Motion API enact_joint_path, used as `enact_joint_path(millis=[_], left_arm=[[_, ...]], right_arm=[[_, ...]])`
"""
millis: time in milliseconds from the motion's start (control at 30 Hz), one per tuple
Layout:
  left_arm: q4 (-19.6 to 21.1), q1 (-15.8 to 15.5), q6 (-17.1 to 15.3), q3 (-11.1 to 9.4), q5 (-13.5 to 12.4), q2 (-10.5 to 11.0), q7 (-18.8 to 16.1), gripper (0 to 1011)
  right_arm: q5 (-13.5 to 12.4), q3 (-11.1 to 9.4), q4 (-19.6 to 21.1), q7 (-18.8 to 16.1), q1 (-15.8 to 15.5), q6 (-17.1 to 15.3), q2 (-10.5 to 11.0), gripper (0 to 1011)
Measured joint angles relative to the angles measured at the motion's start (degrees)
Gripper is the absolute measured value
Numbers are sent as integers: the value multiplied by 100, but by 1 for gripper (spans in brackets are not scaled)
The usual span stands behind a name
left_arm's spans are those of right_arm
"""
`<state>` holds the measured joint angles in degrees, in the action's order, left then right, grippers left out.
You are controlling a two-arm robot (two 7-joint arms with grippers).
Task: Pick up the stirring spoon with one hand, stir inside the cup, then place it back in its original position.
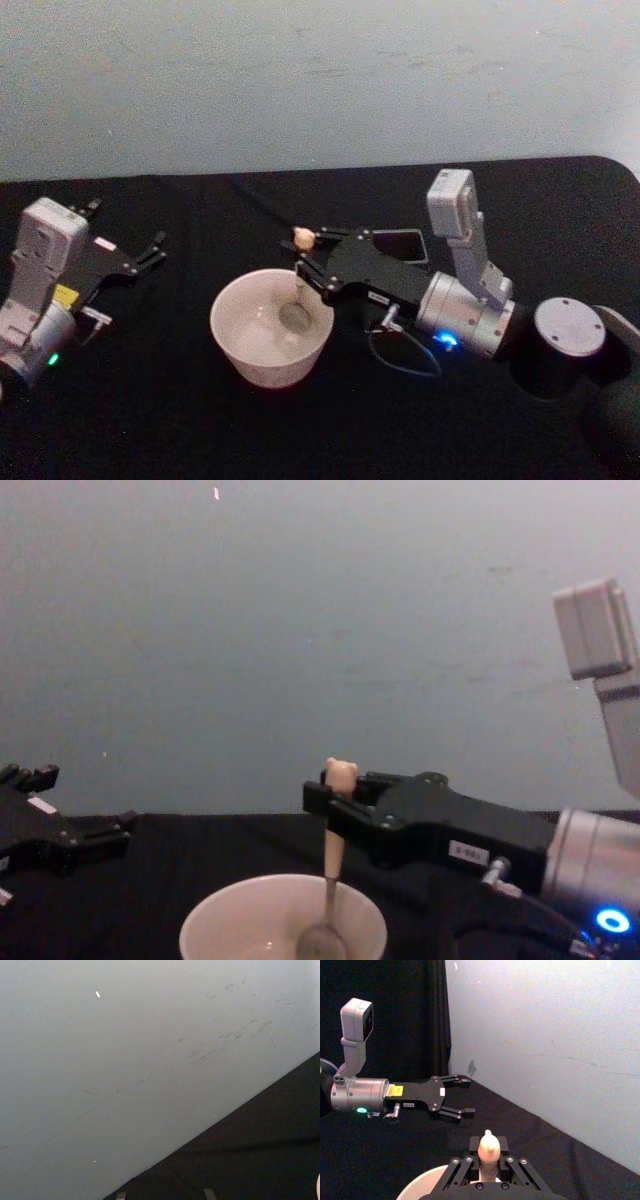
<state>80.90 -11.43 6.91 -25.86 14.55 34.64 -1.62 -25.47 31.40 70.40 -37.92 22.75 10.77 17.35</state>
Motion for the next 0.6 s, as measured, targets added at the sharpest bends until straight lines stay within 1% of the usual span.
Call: enact_joint_path(millis=[167, 200, 300, 400, 433, 533, 600], left_arm=[[0, 0, 0, 0, 0, 0, 0, 1001], [0, 0, 0, 0, 0, 0, 0, 1001], [0, 0, 0, 0, 0, 0, 0, 1001], [0, 0, 0, 0, 0, 0, 0, 1001], [0, 0, 0, 0, 0, 0, 0, 1001], [0, 0, 0, 0, 0, 0, 0, 1001], [0, 0, 0, 0, 0, 0, 0, 1001]], right_arm=[[-75, -52, 266, -43, -174, -57, 173, 200], [-75, -52, 266, -43, -174, -57, 173, 199], [-126, -47, 434, -106, -280, -101, 266, 200], [-135, 44, 558, -212, -358, -126, 333, 199], [-135, 44, 558, -212, -358, -126, 333, 200], [-103, 156, 581, -269, -364, -120, 319, 200], [-91, 195, 569, -274, -343, -108, 283, 200]])
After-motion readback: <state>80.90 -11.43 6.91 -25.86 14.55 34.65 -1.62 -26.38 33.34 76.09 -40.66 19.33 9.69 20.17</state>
